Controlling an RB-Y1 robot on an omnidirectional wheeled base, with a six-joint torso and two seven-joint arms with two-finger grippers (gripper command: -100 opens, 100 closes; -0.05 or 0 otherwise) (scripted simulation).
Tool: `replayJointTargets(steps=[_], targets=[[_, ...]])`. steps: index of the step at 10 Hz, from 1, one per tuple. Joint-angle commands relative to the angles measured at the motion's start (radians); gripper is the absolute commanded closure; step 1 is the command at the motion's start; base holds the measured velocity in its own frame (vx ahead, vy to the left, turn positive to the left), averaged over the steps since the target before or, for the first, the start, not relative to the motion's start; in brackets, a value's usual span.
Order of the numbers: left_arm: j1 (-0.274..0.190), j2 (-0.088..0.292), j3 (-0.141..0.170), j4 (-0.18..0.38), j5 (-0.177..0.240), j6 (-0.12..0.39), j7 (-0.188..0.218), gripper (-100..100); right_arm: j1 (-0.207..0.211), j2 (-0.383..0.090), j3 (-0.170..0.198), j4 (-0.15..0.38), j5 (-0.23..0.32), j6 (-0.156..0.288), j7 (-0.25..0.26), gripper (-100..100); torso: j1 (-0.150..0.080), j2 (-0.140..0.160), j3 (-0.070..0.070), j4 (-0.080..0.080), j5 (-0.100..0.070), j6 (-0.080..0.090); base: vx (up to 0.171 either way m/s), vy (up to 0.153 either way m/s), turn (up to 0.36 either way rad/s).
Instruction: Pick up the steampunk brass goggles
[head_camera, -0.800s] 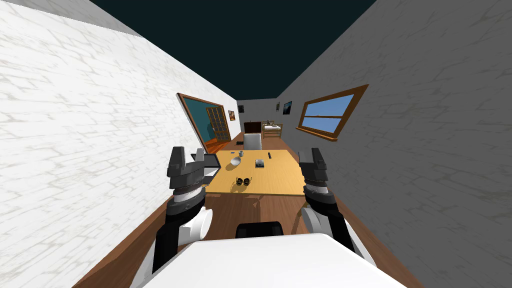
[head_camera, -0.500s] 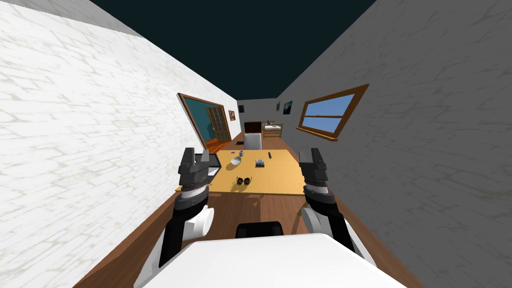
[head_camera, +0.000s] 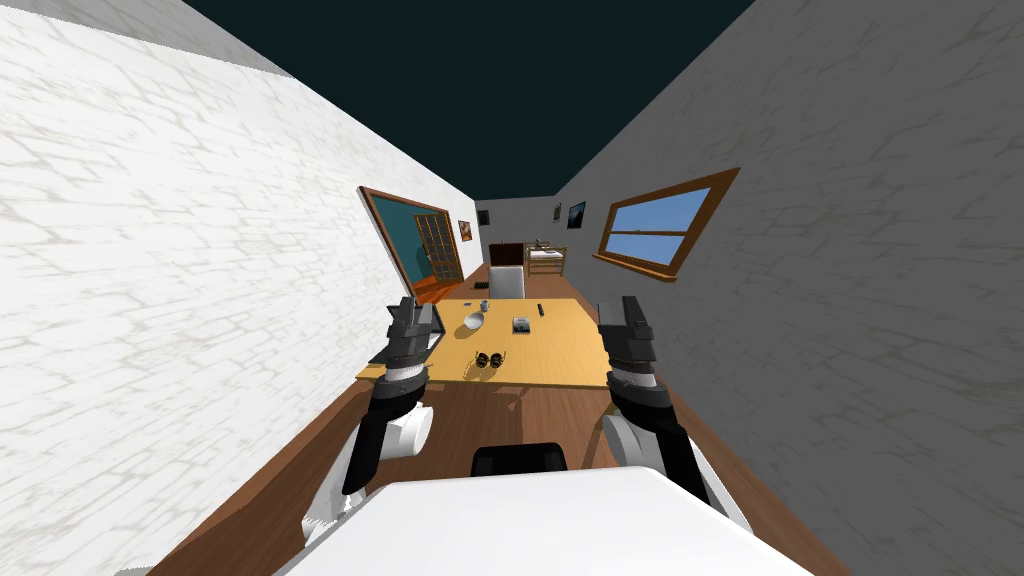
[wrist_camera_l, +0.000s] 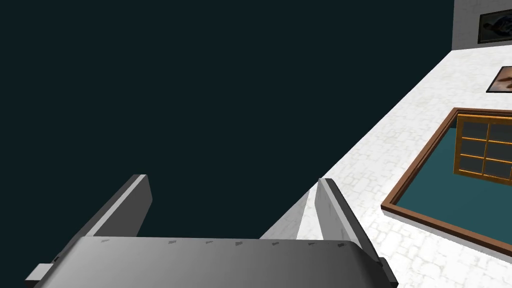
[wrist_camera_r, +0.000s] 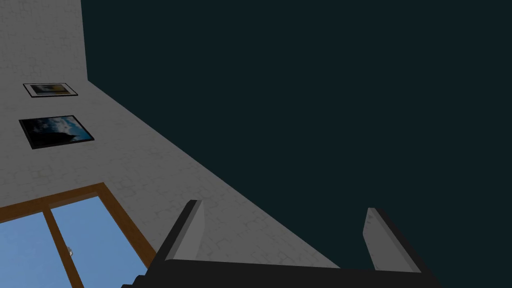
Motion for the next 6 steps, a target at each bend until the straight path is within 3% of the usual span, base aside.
replayJointTargets(steps=[1, 6], targets=[[-0.03, 0.01, -0.002, 0.05, 0.005, 0.012, 0.001, -100, 0.0, 0.0, 0.0, 0.0, 0.0, 0.0, 0.0, 0, 0.0, 0.0, 0.0, 0.0, 0.0, 0.0, -0.025, 0.012, 0.014], [-0.117, 0.036, 0.0, 0.202, 0.028, 0.064, 0.011, -100, 0.0, 0.0, 0.0, 0.0, 0.0, 0.0, 0.0, 0, 0.0, -0.001, 0.0, 0.0, 0.0, 0.0, -0.025, 0.016, 0.012]])
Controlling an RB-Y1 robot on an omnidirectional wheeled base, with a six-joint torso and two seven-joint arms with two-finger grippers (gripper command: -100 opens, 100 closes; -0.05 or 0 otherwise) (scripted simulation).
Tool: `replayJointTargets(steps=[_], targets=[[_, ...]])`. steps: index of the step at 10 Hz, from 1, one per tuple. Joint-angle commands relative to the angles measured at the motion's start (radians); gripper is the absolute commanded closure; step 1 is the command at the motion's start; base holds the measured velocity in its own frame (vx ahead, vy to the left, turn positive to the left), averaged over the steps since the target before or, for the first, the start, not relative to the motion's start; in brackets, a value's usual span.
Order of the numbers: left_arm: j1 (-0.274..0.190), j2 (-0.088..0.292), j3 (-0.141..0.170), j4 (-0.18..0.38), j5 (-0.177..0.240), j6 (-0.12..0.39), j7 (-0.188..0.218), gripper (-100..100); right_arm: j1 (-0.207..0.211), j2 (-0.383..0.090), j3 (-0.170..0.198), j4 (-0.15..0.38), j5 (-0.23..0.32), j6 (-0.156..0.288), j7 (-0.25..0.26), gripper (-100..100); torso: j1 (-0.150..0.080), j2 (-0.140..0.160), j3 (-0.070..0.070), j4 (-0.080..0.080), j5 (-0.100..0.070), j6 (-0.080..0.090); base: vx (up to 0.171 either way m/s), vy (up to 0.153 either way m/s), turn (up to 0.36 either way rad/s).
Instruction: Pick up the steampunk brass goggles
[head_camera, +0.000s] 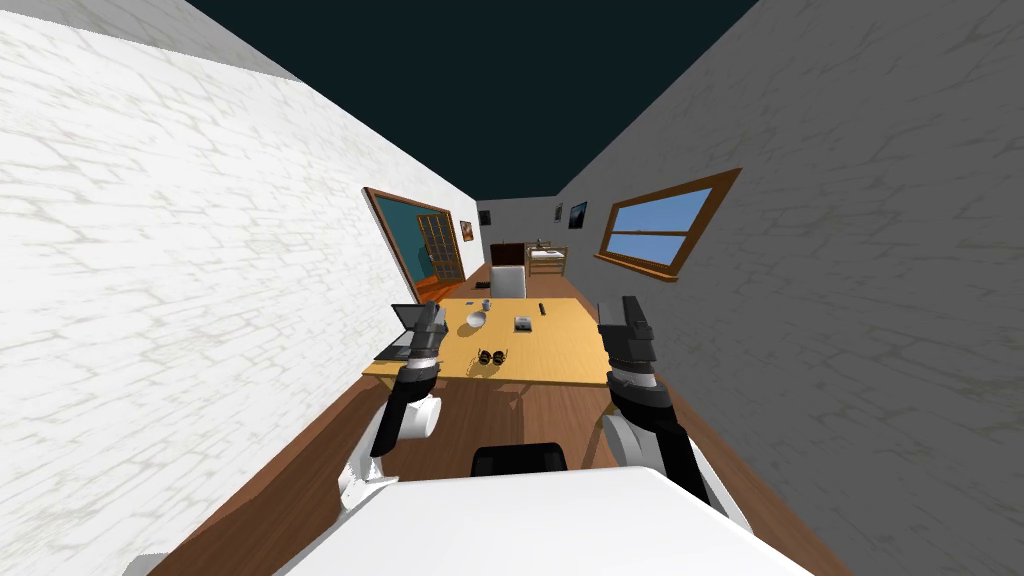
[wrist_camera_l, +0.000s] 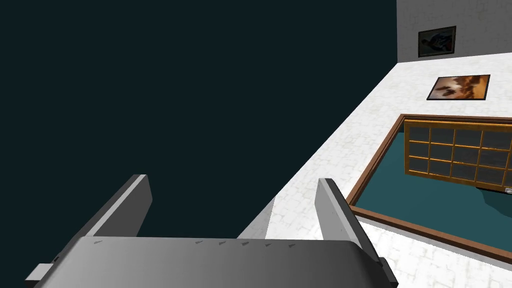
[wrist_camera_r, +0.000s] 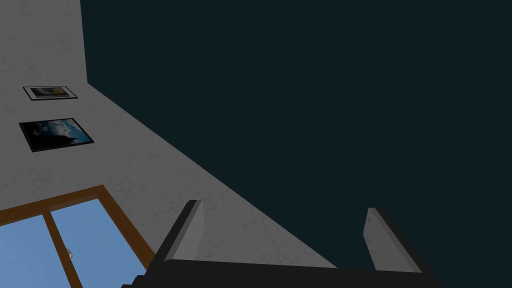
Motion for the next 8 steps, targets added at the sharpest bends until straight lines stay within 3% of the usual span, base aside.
replayJointTargets(steps=[1, 4, 5, 6, 7, 8], targets=[[-0.016, 0.004, 0.001, 0.032, 0.004, 0.017, 0.003, -100, 0.0, 0.0, 0.0, 0.0, 0.0, 0.0, 0.0, 0, 0.0, 0.0, 0.0, 0.0, 0.0, 0.0, -0.017, 0.01, 0.006], [-0.082, 0.016, 0.001, 0.124, 0.022, 0.057, 0.011, -100, 0.0, 0.0, 0.0, 0.0, 0.0, 0.0, 0.0, 0, 0.0, 0.0, 0.0, 0.0, 0.0, 0.0, -0.021, 0.018, 0.011], [-0.082, 0.016, 0.001, 0.151, 0.022, 0.057, 0.011, -100, 0.0, 0.0, 0.0, 0.0, 0.0, 0.0, 0.0, 0, 0.0, 0.0, 0.0, 0.0, 0.0, 0.0, -0.019, 0.015, 0.003], [-0.117, 0.021, 0.0, 0.19, 0.031, 0.079, 0.016, -100, 0.0, 0.0, 0.0, 0.0, 0.0, 0.0, 0.0, 0, 0.0, 0.0, 0.0, 0.0, 0.0, 0.0, -0.027, 0.014, 0.016], [-0.117, 0.021, 0.0, 0.213, 0.031, 0.079, 0.016, -100, 0.0, 0.0, 0.0, 0.0, 0.0, 0.0, 0.0, 0, 0.0, 0.0, 0.0, 0.0, 0.0, 0.0, -0.021, 0.012, 0.003], [-0.151, 0.025, -0.001, 0.252, 0.04, 0.1, 0.021, -100, 0.0, 0.0, 0.0, 0.0, 0.0, 0.0, 0.0, 0, 0.0, 0.0, 0.0, 0.0, 0.0, 0.0, -0.019, 0.017, 0.013]])
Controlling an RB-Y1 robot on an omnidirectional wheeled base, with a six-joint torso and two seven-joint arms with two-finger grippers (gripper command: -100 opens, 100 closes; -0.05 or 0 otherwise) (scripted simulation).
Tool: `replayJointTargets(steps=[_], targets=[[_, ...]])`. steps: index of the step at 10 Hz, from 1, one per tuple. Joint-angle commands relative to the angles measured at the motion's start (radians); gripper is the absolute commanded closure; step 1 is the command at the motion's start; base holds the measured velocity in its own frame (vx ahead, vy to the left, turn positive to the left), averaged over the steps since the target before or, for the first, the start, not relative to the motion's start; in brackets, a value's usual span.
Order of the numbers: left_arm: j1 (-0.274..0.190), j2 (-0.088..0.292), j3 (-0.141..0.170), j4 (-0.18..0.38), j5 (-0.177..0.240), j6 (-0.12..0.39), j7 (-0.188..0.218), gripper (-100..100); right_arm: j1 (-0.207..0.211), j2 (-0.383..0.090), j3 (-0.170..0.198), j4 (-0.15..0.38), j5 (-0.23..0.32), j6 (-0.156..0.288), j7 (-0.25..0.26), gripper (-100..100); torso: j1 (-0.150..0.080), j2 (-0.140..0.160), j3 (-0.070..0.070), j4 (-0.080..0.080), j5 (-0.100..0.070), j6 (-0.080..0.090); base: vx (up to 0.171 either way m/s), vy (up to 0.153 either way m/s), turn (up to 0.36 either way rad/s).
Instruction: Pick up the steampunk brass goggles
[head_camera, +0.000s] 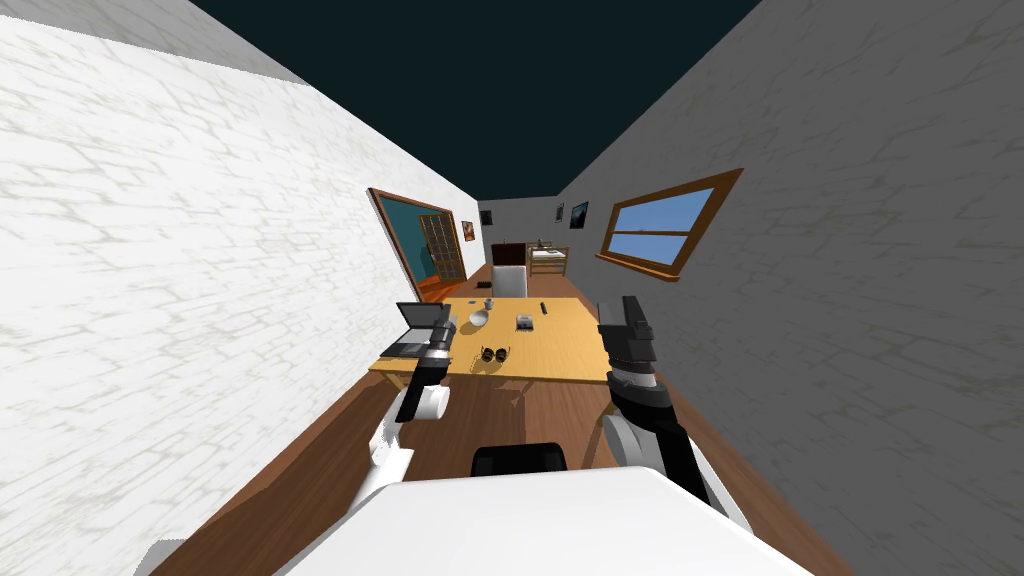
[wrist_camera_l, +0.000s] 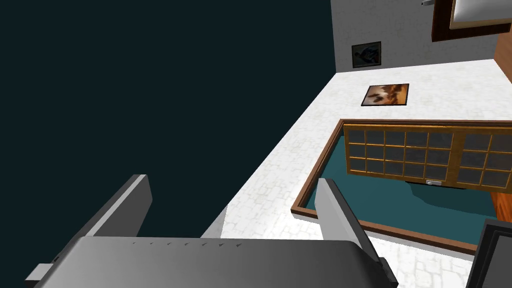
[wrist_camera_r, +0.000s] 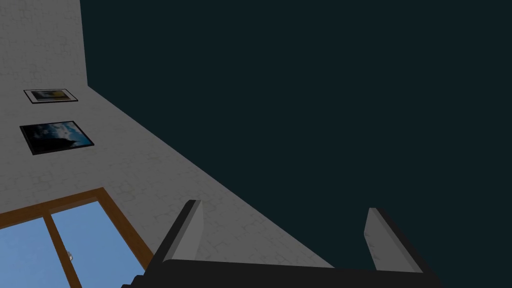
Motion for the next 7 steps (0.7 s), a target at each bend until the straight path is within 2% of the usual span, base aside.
replayJointTargets(steps=[1, 2, 3, 4, 5, 7], targets=[[-0.016, 0.004, 0.001, 0.05, 0.006, 0.01, 0.005, -100, 0.0, 0.0, 0.0, 0.0, 0.0, 0.0, 0.0, 0, 0.0, 0.0, 0.0, 0.0, 0.0, 0.0, -0.015, 0.014, 0.003], [-0.051, 0.008, -0.001, 0.076, 0.015, 0.032, 0.01, -100, 0.0, 0.0, 0.0, 0.0, 0.0, 0.0, 0.0, 0, 0.0, 0.0, 0.0, 0.0, 0.0, 0.0, -0.021, 0.017, 0.013], [-0.051, 0.008, -0.001, 0.109, 0.015, 0.032, 0.01, -100, 0.0, 0.0, 0.0, 0.0, 0.0, 0.0, 0.0, 0, 0.0, 0.0, 0.0, 0.0, 0.0, 0.0, -0.016, 0.012, -0.001], [-0.051, 0.008, -0.001, 0.117, 0.015, 0.032, 0.01, -100, 0.0, 0.0, 0.0, 0.0, 0.0, 0.0, 0.0, 0, 0.0, 0.0, 0.0, 0.0, 0.0, 0.0, 0.0, 0.0, 0.0], [-0.086, 0.01, -0.003, 0.156, 0.024, 0.055, 0.016, -100, 0.0, 0.0, 0.0, 0.0, 0.0, 0.0, 0.0, 0, -0.001, -0.001, 0.0, 0.0, 0.0, 0.0, -0.01, 0.007, 0.009], [-0.086, 0.01, -0.003, 0.183, 0.024, 0.055, 0.016, -100, 0.0, 0.0, 0.0, 0.0, 0.0, 0.0, 0.0, 0, -0.001, -0.001, 0.0, 0.0, 0.0, 0.0, -0.007, 0.008, 0.0]])
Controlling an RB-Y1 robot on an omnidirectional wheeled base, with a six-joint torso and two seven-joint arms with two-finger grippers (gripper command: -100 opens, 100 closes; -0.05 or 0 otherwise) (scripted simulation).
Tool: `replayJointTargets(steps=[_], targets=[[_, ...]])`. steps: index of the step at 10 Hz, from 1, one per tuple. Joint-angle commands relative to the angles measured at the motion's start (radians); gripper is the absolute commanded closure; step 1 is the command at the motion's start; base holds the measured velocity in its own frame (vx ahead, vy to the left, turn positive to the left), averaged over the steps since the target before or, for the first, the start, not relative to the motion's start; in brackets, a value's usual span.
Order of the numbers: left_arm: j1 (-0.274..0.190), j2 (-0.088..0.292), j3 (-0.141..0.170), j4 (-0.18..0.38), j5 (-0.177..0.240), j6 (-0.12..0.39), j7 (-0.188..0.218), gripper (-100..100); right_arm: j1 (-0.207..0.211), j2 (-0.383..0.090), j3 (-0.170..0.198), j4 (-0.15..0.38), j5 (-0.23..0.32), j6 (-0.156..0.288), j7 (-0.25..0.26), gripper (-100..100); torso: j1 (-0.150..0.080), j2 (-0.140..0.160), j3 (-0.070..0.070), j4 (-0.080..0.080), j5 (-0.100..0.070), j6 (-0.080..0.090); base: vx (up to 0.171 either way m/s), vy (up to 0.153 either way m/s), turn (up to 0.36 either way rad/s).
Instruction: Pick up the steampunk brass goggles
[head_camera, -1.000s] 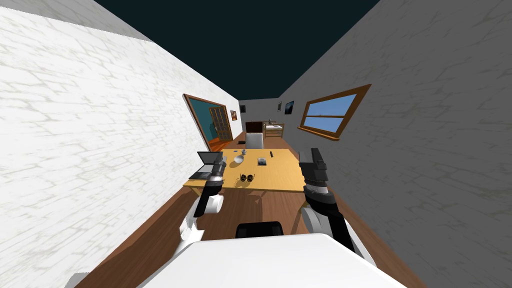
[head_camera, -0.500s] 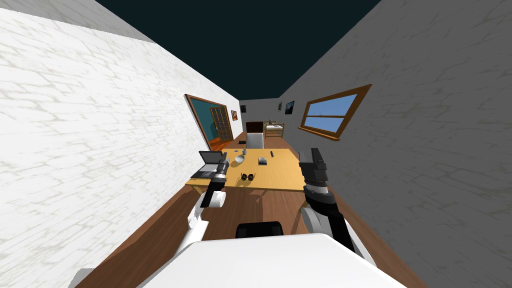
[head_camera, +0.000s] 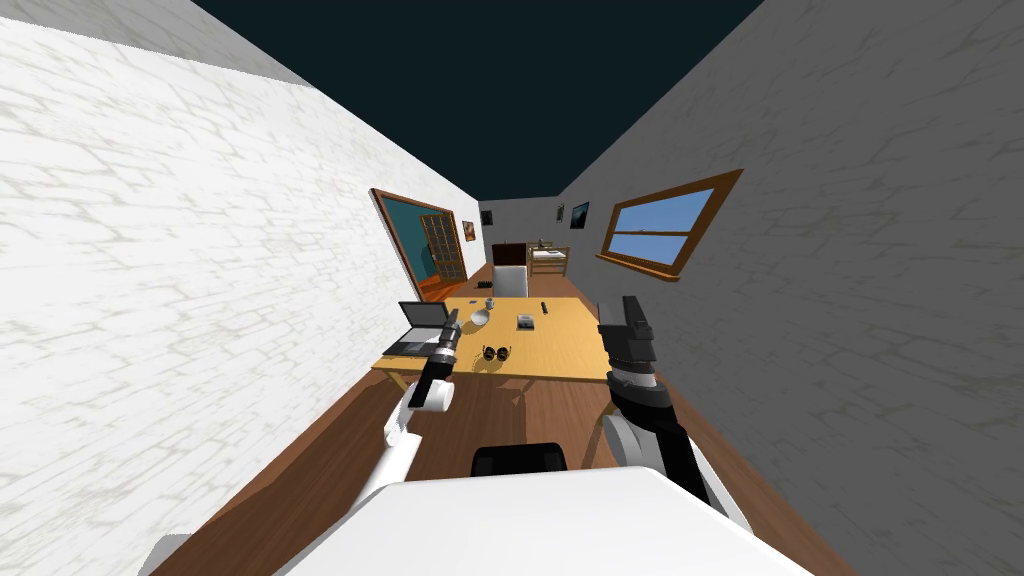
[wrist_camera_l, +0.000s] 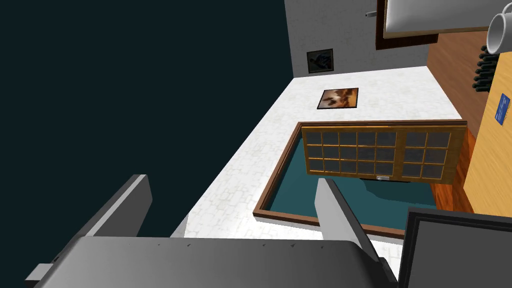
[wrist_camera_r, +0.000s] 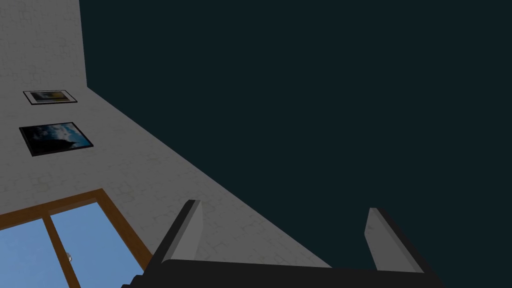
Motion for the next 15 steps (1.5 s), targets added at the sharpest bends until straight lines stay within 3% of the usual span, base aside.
replayJointTargets(steps=[1, 2, 5, 7, 10, 12, 15], targets=[[-0.036, 0.002, -0.003, 0.05, 0.009, 0.022, 0.006, -100, 0.0, 0.0, 0.0, 0.0, 0.0, 0.0, 0.0, 0, 0.0, 0.0, 0.0, 0.0, 0.0, 0.0, -0.005, 0.011, 0.008], [-0.036, 0.002, -0.003, 0.074, 0.009, 0.022, 0.006, -100, 0.0, 0.0, 0.0, 0.0, 0.0, 0.0, 0.0, 0, 0.0, 0.0, 0.0, 0.0, 0.0, 0.0, -0.007, 0.01, 0.0], [-0.106, 0.003, -0.01, 0.181, 0.027, 0.067, 0.018, -100, 0.0, 0.0, 0.0, 0.0, 0.0, 0.0, 0.0, 0, 0.0, 0.0, 0.0, 0.0, 0.0, 0.0, -0.005, 0.011, 0.001], [-0.106, 0.003, -0.01, 0.209, 0.027, 0.067, 0.018, -100, 0.0, 0.0, 0.0, 0.0, 0.0, 0.0, 0.0, 0, 0.0, 0.0, 0.0, 0.0, 0.0, 0.0, -0.001, 0.004, -0.001], [-0.172, 0.0, -0.019, 0.314, 0.043, 0.112, 0.03, -100, 0.0, 0.0, 0.0, 0.0, 0.0, 0.0, 0.0, 0, 0.0, -0.001, 0.0, 0.0, 0.0, 0.0, 0.003, 0.007, -0.002], [-0.172, 0.0, -0.019, 0.344, 0.043, 0.112, 0.03, -100, 0.0, 0.0, 0.0, 0.0, 0.0, 0.0, 0.0, 0, 0.0, -0.001, 0.0, 0.0, 0.0, 0.0, 0.002, 0.004, -0.002], [-0.233, -0.005, -0.031, 0.439, 0.059, 0.157, 0.043, -100, 0.0, 0.0, 0.0, 0.0, 0.0, 0.0, 0.0, 0, 0.0, -0.001, 0.0, 0.0, 0.0, 0.0, 0.002, 0.002, -0.003]])
